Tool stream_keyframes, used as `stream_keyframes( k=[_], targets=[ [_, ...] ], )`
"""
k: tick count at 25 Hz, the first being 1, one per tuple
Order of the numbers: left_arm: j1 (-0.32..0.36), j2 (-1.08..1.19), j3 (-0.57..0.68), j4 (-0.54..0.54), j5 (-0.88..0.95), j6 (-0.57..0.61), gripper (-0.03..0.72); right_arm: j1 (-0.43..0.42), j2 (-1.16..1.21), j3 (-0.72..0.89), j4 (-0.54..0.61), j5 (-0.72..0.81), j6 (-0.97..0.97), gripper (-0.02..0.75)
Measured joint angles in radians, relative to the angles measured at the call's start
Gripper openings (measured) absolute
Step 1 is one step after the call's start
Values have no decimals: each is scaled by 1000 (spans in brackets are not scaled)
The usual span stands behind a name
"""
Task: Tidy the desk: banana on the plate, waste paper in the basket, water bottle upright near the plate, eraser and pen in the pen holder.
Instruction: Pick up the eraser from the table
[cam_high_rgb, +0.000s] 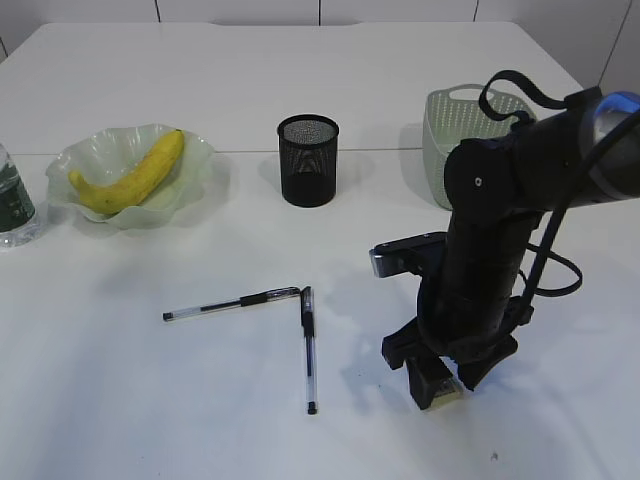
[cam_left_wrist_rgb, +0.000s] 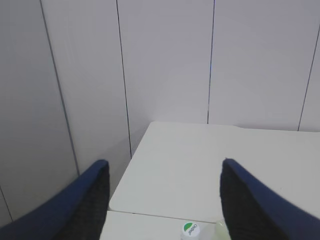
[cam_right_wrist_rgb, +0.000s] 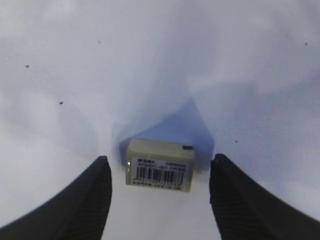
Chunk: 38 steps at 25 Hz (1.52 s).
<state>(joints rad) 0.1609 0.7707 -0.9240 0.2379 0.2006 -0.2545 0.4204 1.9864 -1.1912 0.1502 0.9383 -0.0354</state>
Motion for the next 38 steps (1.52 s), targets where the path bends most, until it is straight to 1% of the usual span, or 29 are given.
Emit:
stream_keyframes(
  k=[23,30,38],
  targets=[
    [0,0,0,3,0,0,476,0,0,0,2,-2,0,463],
    [0,0,0,3,0,0,468,0,0,0,8,-2,0,438],
    [0,0,0,3,-7,0,465,0,0,0,-2,-28,0,432]
  ],
)
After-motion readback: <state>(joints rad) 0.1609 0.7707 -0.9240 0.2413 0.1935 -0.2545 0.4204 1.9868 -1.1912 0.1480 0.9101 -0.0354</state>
